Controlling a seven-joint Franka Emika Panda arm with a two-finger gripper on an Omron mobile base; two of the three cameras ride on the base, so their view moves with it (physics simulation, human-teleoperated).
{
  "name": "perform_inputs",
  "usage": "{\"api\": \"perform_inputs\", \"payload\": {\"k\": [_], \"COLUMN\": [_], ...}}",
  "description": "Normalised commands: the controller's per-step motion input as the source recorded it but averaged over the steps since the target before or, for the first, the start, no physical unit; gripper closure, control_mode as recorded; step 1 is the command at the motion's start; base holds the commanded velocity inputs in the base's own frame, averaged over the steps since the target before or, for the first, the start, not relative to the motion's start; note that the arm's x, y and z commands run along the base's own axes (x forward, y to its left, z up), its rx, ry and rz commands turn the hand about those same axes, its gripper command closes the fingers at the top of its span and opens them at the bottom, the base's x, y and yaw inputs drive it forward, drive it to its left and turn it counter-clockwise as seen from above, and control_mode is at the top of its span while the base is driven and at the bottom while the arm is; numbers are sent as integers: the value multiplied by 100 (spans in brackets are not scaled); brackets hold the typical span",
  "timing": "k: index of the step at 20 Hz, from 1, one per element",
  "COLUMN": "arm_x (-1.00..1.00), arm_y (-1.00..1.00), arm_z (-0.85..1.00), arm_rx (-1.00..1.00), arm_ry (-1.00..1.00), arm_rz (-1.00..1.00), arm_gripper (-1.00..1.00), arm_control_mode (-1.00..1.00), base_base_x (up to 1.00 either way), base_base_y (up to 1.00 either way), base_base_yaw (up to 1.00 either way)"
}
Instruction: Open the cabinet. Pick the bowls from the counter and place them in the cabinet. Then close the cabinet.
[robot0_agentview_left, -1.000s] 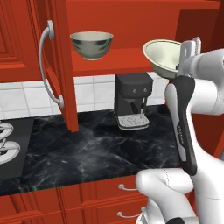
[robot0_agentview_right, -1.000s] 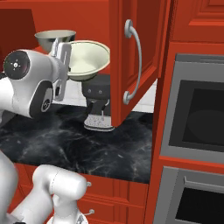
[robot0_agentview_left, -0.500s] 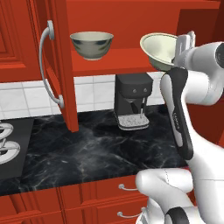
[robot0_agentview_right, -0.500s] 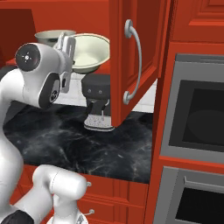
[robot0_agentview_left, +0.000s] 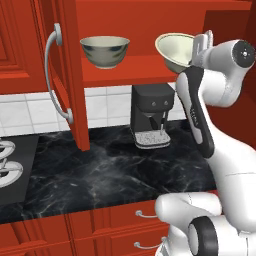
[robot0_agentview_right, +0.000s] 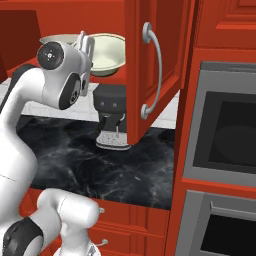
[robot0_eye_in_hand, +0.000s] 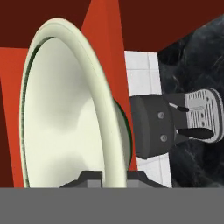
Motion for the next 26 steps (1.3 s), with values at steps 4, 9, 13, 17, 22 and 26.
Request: {"api": "perform_inputs", "payload": {"k": [4, 9, 13, 17, 22, 26], "arm_x": [56, 50, 42, 37, 45, 52], "arm_y": [-8, -1, 0, 0, 0, 0], "arm_z": [0, -3, -21, -39, -40, -23], "arm_rx": [0, 0, 0, 0, 0, 0], "arm_ry": [0, 0, 0, 2, 2, 0], "arm_rz": [3, 3, 0, 0, 0, 0], "arm_gripper": [100, 100, 100, 100, 100, 100], "arm_control_mode": [-100, -100, -100, -100, -100, -100], "base_base_x": [0, 0, 0, 0, 0, 0], "base_base_y": [0, 0, 0, 0, 0, 0], "base_base_yaw": [0, 0, 0, 0, 0, 0]}}
